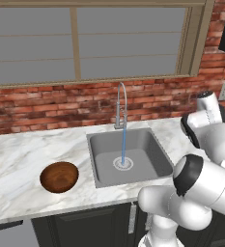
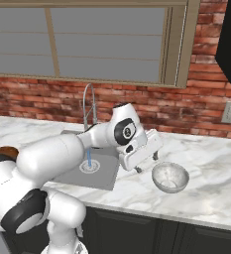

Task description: Rinse each bowl for a few seconds and place them down in the sink or on the counter.

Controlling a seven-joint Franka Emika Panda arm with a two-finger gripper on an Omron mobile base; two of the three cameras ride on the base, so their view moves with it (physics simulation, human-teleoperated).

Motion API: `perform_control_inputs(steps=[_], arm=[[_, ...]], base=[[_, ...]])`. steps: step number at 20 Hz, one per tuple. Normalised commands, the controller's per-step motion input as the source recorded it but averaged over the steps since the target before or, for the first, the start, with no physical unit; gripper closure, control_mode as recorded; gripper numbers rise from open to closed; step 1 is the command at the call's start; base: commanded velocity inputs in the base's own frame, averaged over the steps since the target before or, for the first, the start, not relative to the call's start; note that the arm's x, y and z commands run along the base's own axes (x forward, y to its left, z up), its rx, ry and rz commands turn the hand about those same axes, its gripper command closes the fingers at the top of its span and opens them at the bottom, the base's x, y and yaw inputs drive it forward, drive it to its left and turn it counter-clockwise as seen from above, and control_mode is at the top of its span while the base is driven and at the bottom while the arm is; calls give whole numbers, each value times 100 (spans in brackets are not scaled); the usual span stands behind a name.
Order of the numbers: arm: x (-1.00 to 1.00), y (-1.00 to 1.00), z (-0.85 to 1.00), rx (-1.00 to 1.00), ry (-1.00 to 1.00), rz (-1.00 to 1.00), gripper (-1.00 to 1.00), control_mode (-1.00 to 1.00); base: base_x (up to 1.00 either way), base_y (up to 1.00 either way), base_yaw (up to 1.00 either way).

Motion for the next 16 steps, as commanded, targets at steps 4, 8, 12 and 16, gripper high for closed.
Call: perform_control_inputs(steps=[4, 8, 12, 16], arm=[[-3, 7, -19, 3, 1, -3, -100, -100], [0, 2, -18, 5, 0, 0, -100, -100], [1, -2, -24, 6, 0, 0, -100, -100], [7, -2, -28, 8, 0, 1, -100, -100]], base=[[0, 0, 0], [0, 0, 0], [0, 0, 0], [0, 0, 0]])
